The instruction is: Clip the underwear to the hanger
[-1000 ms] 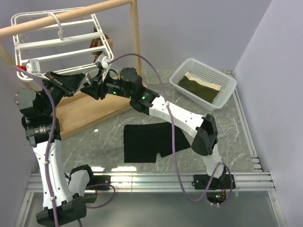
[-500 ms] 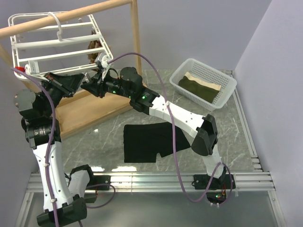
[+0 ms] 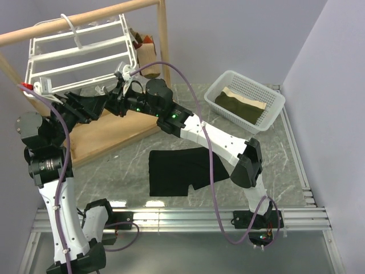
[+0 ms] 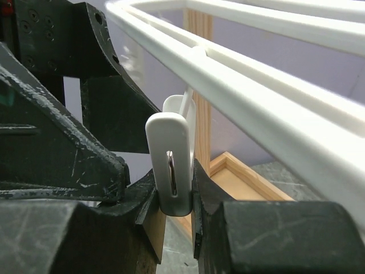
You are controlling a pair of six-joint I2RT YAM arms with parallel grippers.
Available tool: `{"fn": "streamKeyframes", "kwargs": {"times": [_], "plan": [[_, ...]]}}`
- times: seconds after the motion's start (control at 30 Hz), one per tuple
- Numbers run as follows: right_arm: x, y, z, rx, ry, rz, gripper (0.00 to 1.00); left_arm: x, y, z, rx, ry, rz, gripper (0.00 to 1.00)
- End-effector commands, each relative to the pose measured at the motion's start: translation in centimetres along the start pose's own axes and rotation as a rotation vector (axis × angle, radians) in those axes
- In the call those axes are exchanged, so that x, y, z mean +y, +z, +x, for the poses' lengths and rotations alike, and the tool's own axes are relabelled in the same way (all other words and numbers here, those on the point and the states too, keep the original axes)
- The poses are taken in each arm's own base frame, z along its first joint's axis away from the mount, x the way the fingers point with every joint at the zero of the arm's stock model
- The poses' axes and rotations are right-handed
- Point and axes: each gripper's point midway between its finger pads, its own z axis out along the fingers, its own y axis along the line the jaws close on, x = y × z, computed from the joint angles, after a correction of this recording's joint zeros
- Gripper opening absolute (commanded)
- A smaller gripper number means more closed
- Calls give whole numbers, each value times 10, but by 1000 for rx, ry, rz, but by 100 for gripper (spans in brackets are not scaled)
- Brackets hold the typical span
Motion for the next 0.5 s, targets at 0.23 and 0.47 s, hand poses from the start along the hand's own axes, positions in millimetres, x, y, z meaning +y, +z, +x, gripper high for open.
{"fn": "streamKeyframes", "kwargs": {"times": [0.23,0.47], "plan": [[18,-3,-40,-64,-26,-52,0,-19,10,-27,-53,37,85,62],[19,0,-34,-50,-24,-50,0,-22,13,-42,-106,31,82,58]]}}
